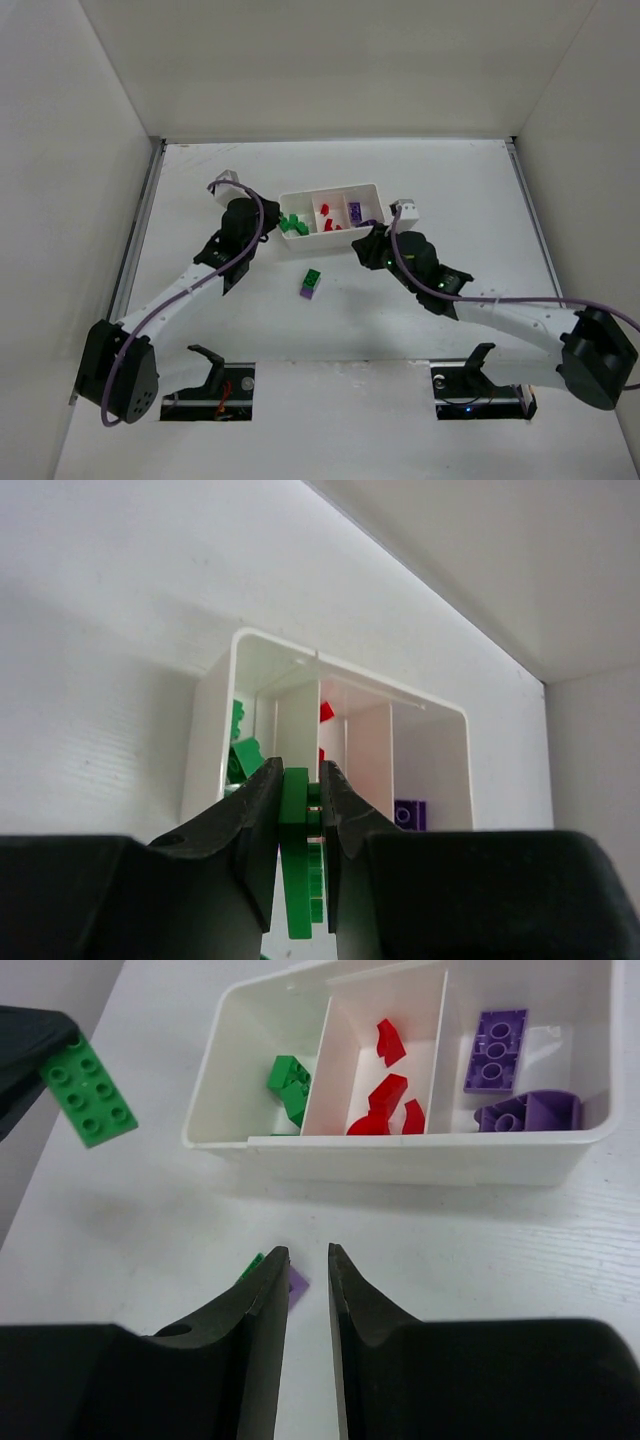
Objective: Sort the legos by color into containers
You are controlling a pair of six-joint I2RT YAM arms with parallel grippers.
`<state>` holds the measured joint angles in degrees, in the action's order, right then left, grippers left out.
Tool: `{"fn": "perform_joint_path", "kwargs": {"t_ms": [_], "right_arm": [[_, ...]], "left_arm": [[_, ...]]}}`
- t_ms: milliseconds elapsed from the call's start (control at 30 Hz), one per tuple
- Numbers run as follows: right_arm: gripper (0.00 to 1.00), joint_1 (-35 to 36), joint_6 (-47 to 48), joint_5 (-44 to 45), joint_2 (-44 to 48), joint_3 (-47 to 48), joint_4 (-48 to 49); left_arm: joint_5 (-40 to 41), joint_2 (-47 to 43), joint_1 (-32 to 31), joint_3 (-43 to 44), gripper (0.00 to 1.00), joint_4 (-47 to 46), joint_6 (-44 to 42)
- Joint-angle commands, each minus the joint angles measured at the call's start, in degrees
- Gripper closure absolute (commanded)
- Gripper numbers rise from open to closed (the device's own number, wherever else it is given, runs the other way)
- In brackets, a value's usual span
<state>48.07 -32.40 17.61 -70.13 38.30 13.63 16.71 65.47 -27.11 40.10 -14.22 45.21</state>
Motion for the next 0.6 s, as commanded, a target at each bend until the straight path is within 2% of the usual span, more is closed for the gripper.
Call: {"fn": "perform_joint_path", "kwargs": {"t_ms": [0, 267, 567], "right_arm": [[0.71, 0.31, 0.76, 1.55, 5.78, -1.82, -0.97], [0.65, 0.31, 1.2, 3.66, 12.03, -7.98, 0.08], [0.52, 2.15, 1.46, 4.72, 9.31, -7.46, 0.52]], "left_arm": [[4.29, 2.19, 1.14, 4.72, 0.9, -2.66, -5.74], [7.55, 10.02, 0.97, 9.82, 0.9, -3.01, -12.16], [10.45, 16.35, -0.88, 12.55, 0.89, -5.82, -17.87]]}}
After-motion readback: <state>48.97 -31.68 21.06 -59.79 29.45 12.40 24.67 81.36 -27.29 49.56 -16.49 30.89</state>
